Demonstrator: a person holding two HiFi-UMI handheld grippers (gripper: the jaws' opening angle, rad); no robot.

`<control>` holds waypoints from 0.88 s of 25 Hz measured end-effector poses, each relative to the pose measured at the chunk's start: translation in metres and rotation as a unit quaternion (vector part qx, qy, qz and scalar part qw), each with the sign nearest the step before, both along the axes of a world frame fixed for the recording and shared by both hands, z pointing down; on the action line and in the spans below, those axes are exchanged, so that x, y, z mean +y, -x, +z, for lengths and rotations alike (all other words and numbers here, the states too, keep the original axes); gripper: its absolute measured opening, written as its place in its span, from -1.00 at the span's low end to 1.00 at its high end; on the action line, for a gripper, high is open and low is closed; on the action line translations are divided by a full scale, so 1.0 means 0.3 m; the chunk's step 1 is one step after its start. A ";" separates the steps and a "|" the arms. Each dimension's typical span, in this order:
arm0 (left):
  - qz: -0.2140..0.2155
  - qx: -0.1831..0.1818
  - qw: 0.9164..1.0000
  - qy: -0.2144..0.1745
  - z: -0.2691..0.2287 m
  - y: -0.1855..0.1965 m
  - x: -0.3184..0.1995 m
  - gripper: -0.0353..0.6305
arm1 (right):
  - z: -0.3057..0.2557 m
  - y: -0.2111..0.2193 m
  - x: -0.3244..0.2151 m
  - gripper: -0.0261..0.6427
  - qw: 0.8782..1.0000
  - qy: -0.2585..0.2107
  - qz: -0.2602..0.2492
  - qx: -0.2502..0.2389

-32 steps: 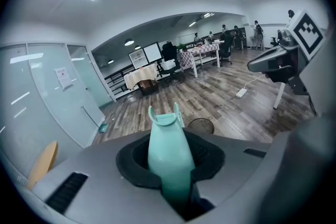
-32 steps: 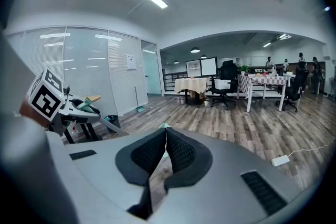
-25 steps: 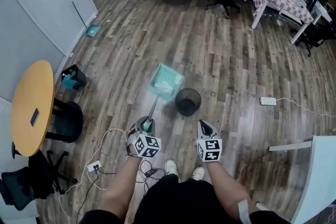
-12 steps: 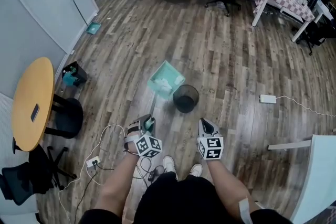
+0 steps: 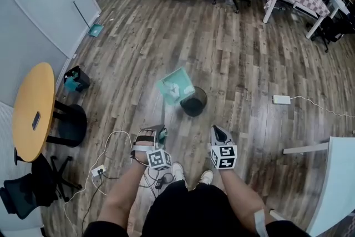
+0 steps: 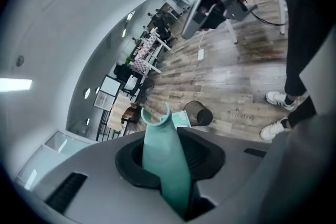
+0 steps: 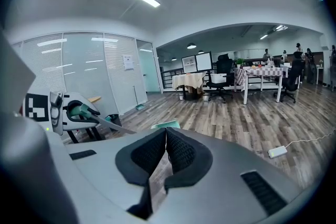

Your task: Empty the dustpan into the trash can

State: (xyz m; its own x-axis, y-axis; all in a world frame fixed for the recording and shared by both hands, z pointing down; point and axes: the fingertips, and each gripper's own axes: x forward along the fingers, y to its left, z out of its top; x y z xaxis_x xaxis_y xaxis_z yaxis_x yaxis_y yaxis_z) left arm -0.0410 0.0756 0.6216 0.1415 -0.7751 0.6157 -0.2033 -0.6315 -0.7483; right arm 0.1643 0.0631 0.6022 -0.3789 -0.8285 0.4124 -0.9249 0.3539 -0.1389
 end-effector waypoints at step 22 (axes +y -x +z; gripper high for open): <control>0.308 -0.294 0.905 -0.015 0.211 -0.144 0.194 -0.60 | 0.030 -0.028 0.073 -0.85 1.000 0.007 -0.002 -0.006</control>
